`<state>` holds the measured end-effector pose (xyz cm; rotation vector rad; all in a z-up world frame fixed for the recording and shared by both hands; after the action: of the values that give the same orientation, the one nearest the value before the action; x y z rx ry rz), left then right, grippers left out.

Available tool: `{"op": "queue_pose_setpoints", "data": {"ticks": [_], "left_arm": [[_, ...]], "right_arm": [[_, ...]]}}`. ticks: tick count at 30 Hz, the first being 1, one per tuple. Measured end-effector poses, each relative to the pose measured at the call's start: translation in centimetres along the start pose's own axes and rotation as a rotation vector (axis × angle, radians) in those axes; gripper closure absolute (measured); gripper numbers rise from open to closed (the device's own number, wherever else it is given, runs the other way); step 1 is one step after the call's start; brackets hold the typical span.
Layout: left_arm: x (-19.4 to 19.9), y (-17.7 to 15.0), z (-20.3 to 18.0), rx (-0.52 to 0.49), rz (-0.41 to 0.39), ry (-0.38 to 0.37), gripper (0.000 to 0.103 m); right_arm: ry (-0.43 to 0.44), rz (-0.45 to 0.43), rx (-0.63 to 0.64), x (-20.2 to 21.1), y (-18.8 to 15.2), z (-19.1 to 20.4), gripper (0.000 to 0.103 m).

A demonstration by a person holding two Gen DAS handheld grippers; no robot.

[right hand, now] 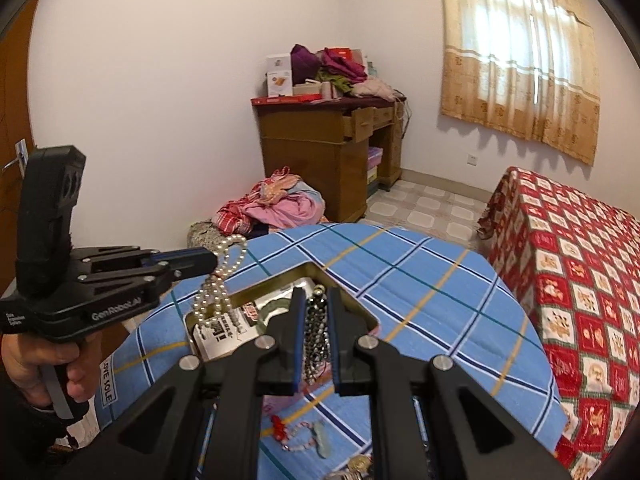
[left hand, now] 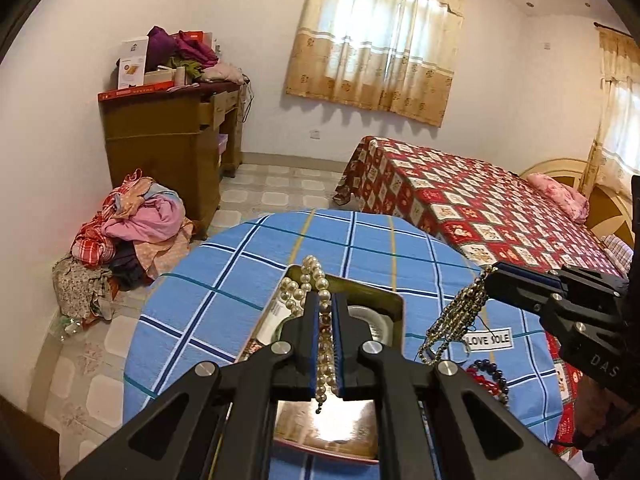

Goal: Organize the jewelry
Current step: 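Carry both necklaces into the pink tin and open both tools to release them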

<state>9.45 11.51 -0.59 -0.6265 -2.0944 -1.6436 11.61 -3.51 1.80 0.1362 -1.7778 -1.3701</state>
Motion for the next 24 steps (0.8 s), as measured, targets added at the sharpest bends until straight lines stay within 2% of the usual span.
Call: {"op": "queue_pose_setpoints", "data": {"ticks": [8,24], "left_arm": [[-1.5,-0.5,1.4,0.009,0.025,0.025,0.098],[-4.1,-2.5,2.4,-0.039,0.087,0.084,0.098]], "right_arm": [[0.028,0.027,0.012,-2.2,-0.2,1.3,0.090],[0.039,0.129,0.014,-6.3,-3.3,2.8,0.090]]}}
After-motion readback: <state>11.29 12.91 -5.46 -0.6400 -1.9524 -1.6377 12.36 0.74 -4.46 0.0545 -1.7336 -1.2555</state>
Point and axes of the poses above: each gripper's, at about its wrist camera, not at the fingertips, and x roughly against the way its jaws point, z to its left, y to its top, the point moved 4 cm from there along -x, roughly the way its jaws point, and after that the axes turned 4 degrees about x, right-handed, at the moved point
